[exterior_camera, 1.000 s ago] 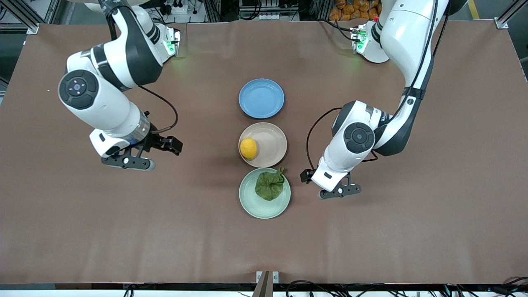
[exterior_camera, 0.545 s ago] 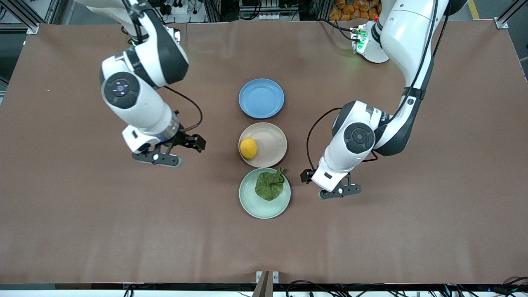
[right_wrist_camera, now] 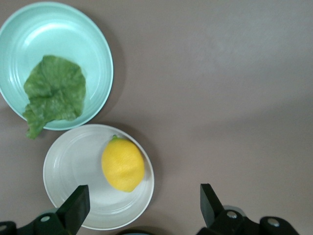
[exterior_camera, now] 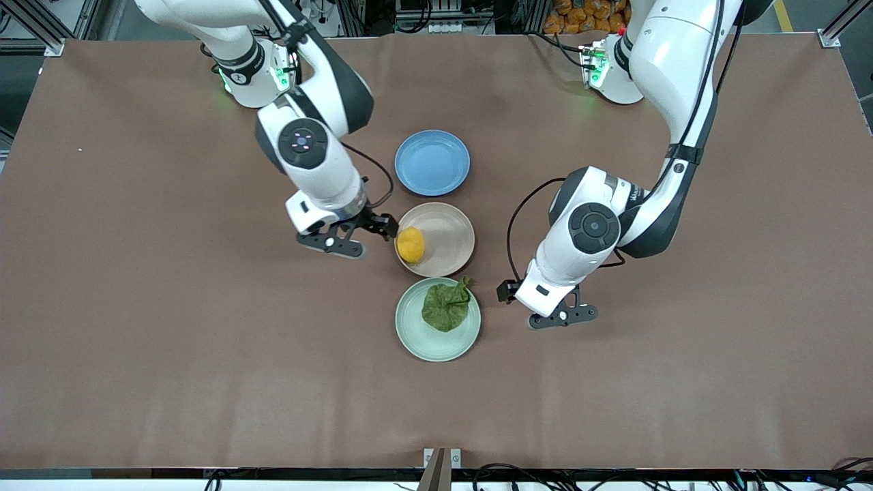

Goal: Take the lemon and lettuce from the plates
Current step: 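Lower the right gripper over the lemon on the cream plate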

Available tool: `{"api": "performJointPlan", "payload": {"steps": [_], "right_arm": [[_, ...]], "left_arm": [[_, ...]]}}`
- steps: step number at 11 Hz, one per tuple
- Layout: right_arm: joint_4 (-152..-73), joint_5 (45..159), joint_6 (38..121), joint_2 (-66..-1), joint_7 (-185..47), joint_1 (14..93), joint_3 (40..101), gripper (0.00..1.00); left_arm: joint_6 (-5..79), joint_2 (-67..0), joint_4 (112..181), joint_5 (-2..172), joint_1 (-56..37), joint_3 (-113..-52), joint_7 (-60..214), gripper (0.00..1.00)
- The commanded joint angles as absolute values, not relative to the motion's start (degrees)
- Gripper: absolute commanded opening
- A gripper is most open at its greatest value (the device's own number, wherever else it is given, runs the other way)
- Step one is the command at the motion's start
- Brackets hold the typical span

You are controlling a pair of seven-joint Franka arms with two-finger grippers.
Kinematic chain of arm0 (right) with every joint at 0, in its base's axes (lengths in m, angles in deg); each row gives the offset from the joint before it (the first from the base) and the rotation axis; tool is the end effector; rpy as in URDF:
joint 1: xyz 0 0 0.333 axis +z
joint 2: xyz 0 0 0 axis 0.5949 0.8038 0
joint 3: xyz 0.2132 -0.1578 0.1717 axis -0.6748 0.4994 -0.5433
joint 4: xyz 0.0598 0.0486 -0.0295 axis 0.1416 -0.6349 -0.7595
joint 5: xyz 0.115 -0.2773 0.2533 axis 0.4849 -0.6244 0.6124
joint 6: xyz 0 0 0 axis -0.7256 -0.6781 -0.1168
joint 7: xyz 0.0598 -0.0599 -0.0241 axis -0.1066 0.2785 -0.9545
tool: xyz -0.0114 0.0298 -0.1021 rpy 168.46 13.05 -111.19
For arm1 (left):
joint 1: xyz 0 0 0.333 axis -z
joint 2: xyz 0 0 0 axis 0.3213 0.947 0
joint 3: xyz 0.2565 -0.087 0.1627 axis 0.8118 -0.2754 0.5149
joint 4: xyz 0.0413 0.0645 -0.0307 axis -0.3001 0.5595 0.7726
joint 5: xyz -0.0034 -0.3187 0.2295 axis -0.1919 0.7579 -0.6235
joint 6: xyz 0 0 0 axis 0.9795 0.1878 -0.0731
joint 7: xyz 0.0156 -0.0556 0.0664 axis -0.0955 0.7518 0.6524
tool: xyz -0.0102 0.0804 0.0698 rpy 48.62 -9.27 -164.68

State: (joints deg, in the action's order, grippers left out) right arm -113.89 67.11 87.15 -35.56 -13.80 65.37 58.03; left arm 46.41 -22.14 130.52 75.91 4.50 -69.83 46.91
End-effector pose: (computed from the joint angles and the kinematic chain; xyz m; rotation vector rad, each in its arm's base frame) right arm 0.5339 0.3759 0.3613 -3.0449 0.4246 0.0442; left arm 0.6420 -0.3377 0.3146 3.0313 0.2363 0.0744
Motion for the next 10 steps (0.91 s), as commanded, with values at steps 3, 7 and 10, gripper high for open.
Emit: {"api": "performJointPlan", "payload": {"steps": [3,7,10], "right_arm": [[-113.75,65.12,93.28,-31.17,-4.47,68.84,57.92,1.00],[-113.84,56.35,99.01,-25.55,0.72,69.82,55.99,1.00],[-113.75,53.34,101.81,-22.30,0.99,69.99,54.59,1.00]], "left_arm": [[46.48,-22.54,130.04,76.94,4.55,-69.59,47.23,1.00],[51.12,-20.43,129.78,77.38,5.51,-69.59,46.00,1.00],[61.38,-17.10,129.78,77.03,8.76,-69.33,40.74,1.00]]}}
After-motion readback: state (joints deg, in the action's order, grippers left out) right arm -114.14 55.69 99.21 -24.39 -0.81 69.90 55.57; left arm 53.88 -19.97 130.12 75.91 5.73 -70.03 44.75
